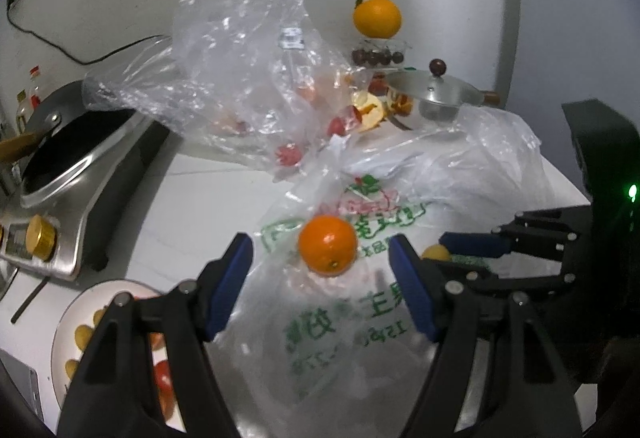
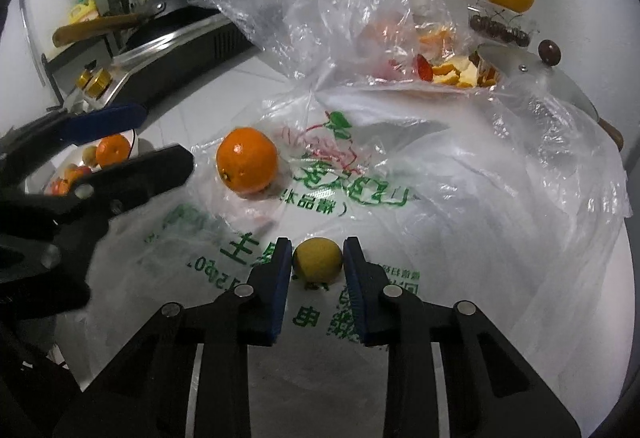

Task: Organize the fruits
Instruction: 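Grasp a small yellow fruit with the right gripper while the left gripper grasps a mandarin orange, then lift and carry the mandarin orange and yellow fruit over the white plate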

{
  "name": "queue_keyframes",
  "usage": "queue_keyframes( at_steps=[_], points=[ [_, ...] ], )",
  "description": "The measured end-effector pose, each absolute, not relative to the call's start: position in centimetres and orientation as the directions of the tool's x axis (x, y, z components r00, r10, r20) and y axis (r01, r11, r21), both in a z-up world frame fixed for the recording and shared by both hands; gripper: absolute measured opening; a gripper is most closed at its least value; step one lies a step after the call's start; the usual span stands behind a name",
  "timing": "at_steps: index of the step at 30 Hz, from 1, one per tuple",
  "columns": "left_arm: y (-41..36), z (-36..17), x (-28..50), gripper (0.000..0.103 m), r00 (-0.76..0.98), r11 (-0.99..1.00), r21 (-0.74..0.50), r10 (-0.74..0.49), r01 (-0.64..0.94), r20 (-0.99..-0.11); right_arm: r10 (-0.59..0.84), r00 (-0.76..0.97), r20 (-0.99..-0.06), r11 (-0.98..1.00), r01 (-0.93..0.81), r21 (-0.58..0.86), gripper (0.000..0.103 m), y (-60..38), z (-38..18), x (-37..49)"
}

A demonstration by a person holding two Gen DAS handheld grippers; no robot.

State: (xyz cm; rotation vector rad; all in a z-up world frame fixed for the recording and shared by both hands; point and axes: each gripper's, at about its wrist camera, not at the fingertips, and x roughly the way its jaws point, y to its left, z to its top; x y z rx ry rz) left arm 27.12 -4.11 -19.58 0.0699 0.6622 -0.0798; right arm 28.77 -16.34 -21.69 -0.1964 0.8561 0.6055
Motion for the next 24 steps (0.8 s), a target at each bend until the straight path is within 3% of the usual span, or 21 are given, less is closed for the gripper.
queue_keyframes(
  at_steps=[6, 12, 24],
  points=[
    [-5.4, -20.3, 28.2, 0.071, 0.769, 0.990, 0.055, -0.065, 0.129, -0.636, 0.433, 0.523, -0.734, 0.825, -0.558, 0.089, 0.029, -17.6, -21.0, 29.4],
    [-6.4, -21.6, 29.9, 0.056, 0.733, 0.988, 0.056, -0.068, 0.143, -0.677, 0.447, 0.537, -0.715, 0.826, -0.554, 0.099, 0.028, -18.7, -20.7, 29.7],
    [-6.8, -22.2, 31.7, 0.055, 0.721, 0.990, 0.106, 0.005, 0.094, -0.693, 0.464, 0.538, -0.704, 0.825, -0.552, 0.122, 0.029, -19.9, -20.8, 30.3]
  ],
)
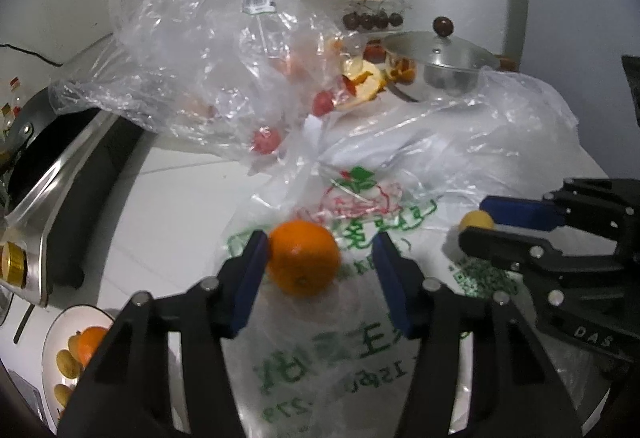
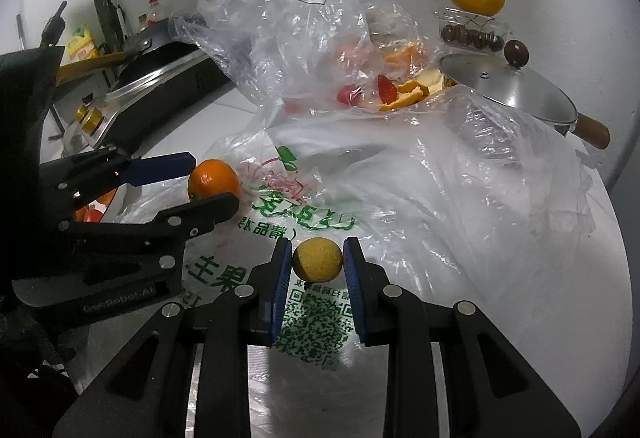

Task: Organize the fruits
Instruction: 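Lift and carry the mandarin orange and yellow fruit over the white plate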

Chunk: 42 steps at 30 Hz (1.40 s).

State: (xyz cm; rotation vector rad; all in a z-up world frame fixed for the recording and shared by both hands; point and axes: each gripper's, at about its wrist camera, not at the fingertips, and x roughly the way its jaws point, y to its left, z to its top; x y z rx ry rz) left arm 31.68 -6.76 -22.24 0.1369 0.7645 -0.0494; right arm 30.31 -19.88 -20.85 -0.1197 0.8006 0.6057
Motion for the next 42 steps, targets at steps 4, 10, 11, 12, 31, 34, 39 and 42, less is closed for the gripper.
queue_keyframes(
  at_steps=[4, 10, 11, 12, 31, 34, 39, 42],
  points=[
    [-6.7, -22.5, 32.0, 0.055, 0.714, 0.989, 0.119, 0.019, 0.090, -0.700, 0.468, 0.537, -0.701, 0.824, -0.552, 0.127, 0.029, -20.0, -20.9, 30.4],
    [-7.1, -23.1, 32.2, 0.055, 0.717, 0.980, 0.170, 0.045, 0.103, -0.696, 0.470, 0.537, -0.701, 0.823, -0.554, 0.128, 0.029, -20.0, -20.9, 30.5],
    [-7.0, -23.3, 32.4, 0.055, 0.708, 0.979, 0.174, 0.052, 0.101, -0.704, 0.471, 0.537, -0.700, 0.823, -0.554, 0.129, 0.029, -20.1, -20.8, 30.4],
    [-6.9, -23.5, 32.6, 0.055, 0.698, 0.979, 0.177, 0.060, 0.097, -0.713, 0.471, 0.538, -0.700, 0.823, -0.553, 0.128, 0.029, -20.0, -20.8, 30.4],
    [-7.0, -20.5, 29.6, 0.046, 0.764, 0.983, 0.110, -0.040, 0.145, -0.644, 0.439, 0.585, -0.682, 0.840, -0.536, 0.081, 0.029, -19.8, -18.9, 28.7],
    [-6.7, -19.2, 28.5, 0.046, 0.782, 0.985, 0.098, -0.053, 0.145, -0.621, 0.432, 0.604, -0.670, 0.845, -0.531, 0.066, 0.029, -19.7, -18.0, 27.9],
    [-6.3, -17.3, 26.5, 0.046, 0.807, 0.985, 0.085, -0.073, 0.151, -0.586, 0.426, 0.643, -0.636, 0.852, -0.522, 0.043, 0.029, -19.9, -16.1, 26.4],
    [-5.9, -16.2, 25.1, 0.046, 0.822, 0.985, 0.081, -0.082, 0.154, -0.564, 0.427, 0.673, -0.604, 0.857, -0.514, 0.033, 0.029, -19.9, -14.7, 25.3]
  ],
)
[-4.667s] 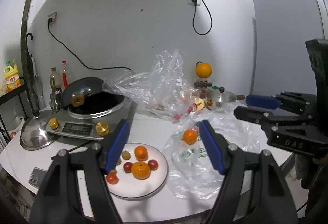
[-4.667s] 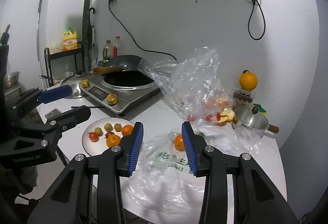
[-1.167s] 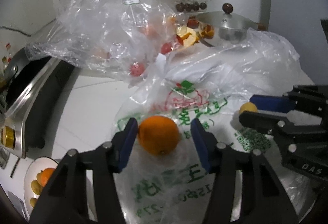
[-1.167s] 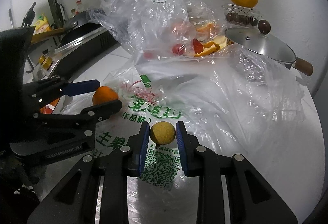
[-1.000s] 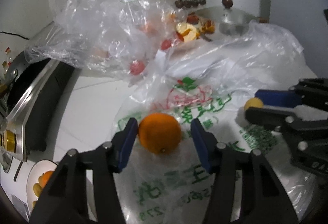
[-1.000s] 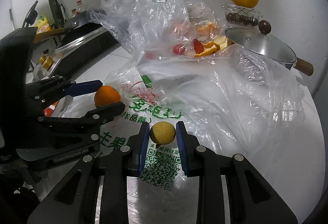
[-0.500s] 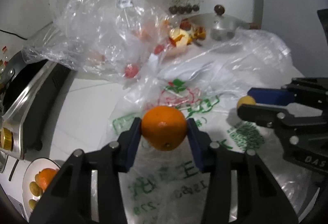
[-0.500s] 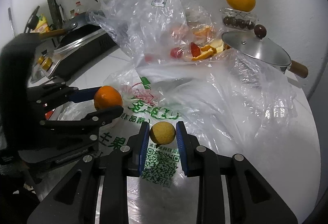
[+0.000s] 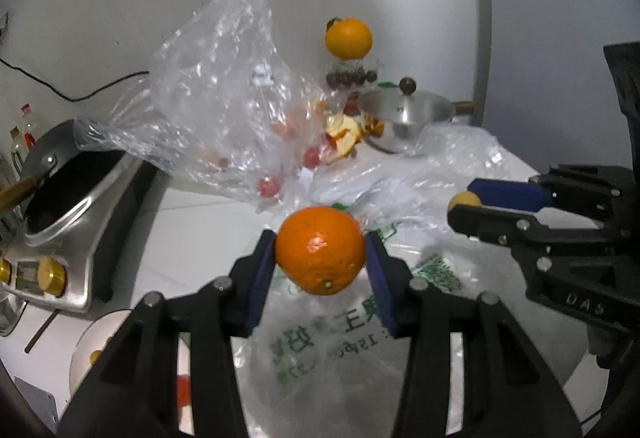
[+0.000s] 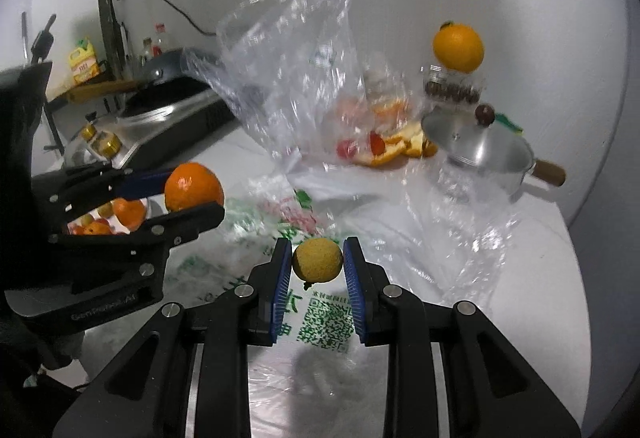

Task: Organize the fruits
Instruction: 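Lift and carry the mandarin orange and yellow fruit over the white plate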

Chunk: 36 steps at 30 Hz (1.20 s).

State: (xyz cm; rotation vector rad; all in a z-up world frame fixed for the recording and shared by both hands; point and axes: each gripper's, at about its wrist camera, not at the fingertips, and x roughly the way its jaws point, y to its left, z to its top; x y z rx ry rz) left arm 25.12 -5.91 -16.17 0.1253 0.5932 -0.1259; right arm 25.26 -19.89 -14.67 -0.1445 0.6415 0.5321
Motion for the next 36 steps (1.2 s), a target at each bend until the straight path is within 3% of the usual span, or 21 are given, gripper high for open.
queue_keyframes(
  at_steps=[16, 36],
  points=[
    [-3.2, -11.3, 17.8, 0.046, 0.896, 0.988, 0.063, -0.103, 0.144, -0.432, 0.420, 0.746, -0.517, 0.862, -0.505, -0.028, 0.029, -18.0, -10.0, 19.4],
    [1.0, -8.4, 10.7, 0.046, 0.938, 0.991, 0.036, -0.107, 0.126, -0.331, 0.422, 0.784, -0.455, 0.852, -0.515, -0.096, 0.029, -14.2, -6.6, 12.6]
  ],
)
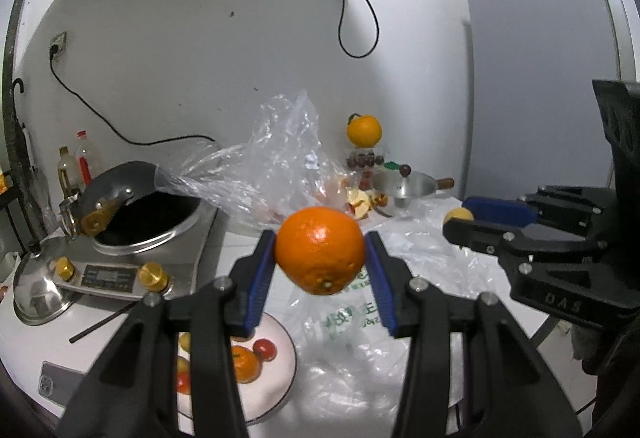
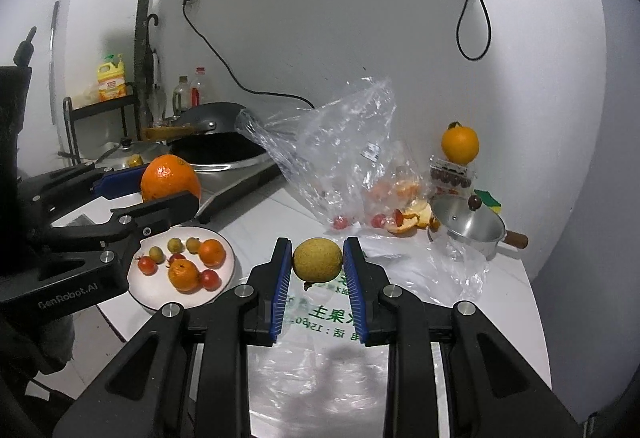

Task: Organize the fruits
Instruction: 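Lift and carry the mandarin orange and yellow fruit over the white plate, then lower and open the left gripper on the plate while the right gripper releases the yellow fruit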

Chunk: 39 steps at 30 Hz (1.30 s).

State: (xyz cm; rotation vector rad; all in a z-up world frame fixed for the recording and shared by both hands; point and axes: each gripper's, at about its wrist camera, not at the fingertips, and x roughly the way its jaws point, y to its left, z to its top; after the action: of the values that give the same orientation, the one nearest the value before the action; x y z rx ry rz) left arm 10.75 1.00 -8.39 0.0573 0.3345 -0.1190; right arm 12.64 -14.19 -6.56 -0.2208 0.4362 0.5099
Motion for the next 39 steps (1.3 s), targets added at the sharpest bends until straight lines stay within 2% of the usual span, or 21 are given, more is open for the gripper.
queue_keyframes(
  at_steps=[19, 39],
  points=[
    [5.0, -7.7, 5.9, 0.046, 0.958, 0.997, 0.011, -0.071, 0.077, -0.279, 0.458, 0.776, -0.433, 0.815, -0.562, -0.144, 0.029, -9.7, -5.3, 9.2],
    [10.4, -9.6, 4.6, 0.046, 0.955, 0.999, -0.033, -0.030, 0.021, -0.296, 0.485, 0.730, -0.483, 0.761, -0.624, -0.179, 0.029, -3.6, -6.6, 8.7]
  ],
)
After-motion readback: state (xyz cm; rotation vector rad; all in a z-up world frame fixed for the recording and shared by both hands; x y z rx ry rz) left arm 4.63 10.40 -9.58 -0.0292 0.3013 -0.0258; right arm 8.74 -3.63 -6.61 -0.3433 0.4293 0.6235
